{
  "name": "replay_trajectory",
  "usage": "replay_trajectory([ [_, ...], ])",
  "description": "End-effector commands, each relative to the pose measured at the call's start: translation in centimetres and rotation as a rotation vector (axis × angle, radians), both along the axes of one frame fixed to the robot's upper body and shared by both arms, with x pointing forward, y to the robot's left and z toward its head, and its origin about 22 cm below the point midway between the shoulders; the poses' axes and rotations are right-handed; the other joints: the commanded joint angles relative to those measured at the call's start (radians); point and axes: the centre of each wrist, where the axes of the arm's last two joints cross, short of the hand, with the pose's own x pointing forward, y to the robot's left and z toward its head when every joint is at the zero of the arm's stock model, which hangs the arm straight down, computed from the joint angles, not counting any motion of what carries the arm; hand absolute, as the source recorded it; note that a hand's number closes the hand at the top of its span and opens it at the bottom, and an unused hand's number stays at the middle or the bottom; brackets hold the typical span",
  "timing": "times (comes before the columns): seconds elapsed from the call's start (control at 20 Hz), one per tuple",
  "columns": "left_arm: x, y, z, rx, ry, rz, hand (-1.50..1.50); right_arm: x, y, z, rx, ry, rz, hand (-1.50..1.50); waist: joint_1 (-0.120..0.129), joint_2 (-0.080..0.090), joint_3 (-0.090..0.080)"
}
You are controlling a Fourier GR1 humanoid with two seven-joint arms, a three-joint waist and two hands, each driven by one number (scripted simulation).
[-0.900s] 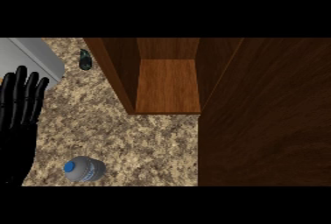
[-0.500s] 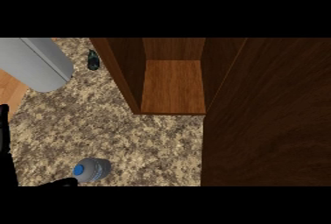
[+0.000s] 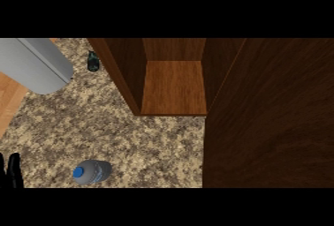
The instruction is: Pick up the bottled water, place it into the cabinet and close the cabinet
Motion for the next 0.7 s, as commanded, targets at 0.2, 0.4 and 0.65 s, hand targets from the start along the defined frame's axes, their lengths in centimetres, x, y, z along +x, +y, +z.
replay_trajectory([
  [0.2, -4.3, -2.9, 1.5, 0.011, -0.029, 0.063, -1.50, -3.5, -0.5, 0.9, 0.015, 0.021, 0.015, -1.50, -0.004, 0.001, 0.001],
  [0.4, -5.4, -4.9, 0.8, -0.023, -0.013, 0.073, -1.50, -4.2, -0.7, 1.6, 0.010, 0.019, 0.001, -1.50, -0.001, 0.002, 0.000],
  [0.65, -5.3, -6.7, -0.7, 0.005, -0.005, 0.071, -1.50, -5.6, -1.7, 1.5, -0.014, 0.009, 0.019, -1.50, -0.015, 0.005, 0.000],
])
